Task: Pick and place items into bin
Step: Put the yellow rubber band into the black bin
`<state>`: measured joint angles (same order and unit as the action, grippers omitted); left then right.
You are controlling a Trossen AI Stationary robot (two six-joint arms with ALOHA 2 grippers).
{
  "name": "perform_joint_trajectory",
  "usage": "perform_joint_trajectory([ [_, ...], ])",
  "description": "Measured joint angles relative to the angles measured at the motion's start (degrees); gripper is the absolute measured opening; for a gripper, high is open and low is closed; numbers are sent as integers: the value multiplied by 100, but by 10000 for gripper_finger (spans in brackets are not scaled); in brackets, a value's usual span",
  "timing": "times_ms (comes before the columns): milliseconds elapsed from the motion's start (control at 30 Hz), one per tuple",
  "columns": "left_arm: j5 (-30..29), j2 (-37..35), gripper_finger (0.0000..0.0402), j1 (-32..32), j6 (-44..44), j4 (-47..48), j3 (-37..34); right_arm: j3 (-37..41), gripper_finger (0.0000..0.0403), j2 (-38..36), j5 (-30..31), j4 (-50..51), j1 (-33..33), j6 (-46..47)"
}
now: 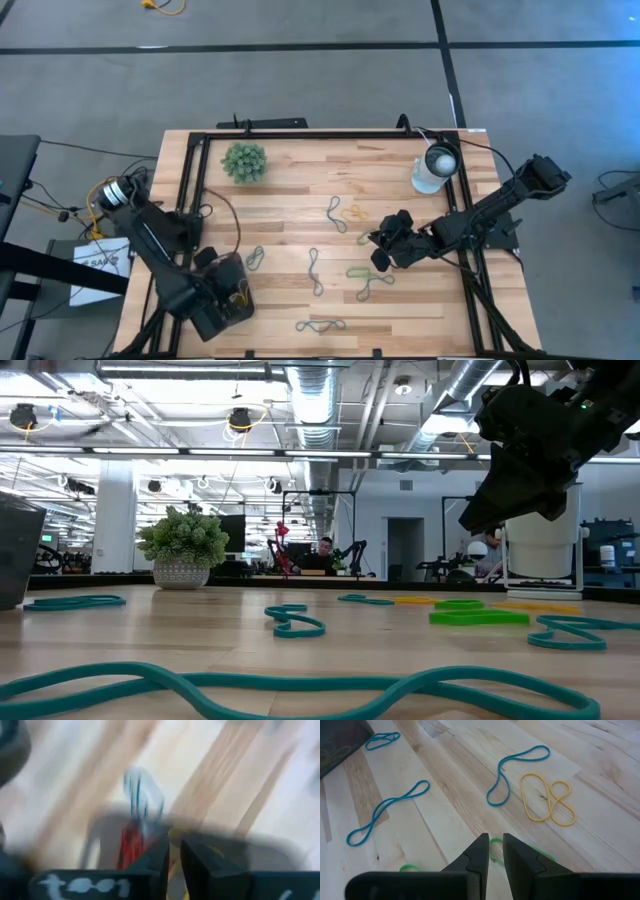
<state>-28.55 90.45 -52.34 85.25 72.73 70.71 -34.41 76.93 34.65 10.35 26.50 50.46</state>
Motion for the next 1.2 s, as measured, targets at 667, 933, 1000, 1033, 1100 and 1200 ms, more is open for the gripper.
perform_joint_trajectory([
  [667, -1582, -6, 7, 3329, -5623, -2650, 940, 1, 51, 0, 13, -11, 0, -98],
  [933, 2378, 704, 7, 4900, -8186, -7511, -262, 7, 51, -121, -186, 523, 37, -88],
  [1000, 2705, 1066, 7, 5135, -8186, -8023, -305, -2, 51, -156, -354, 724, 91, 36],
  [1033, 2806, 1251, 7, 5238, -8135, -8219, -301, 1, 51, -195, -407, 920, 131, 143],
  [1100, 3032, 1640, 7, 5420, -8099, -8530, -302, 2, 51, -249, -411, 1176, 205, 355],
  [1200, 3465, 2175, 15, 5625, -8124, -8985, -303, 0, 51, -313, -348, 1579, 270, 592],
])
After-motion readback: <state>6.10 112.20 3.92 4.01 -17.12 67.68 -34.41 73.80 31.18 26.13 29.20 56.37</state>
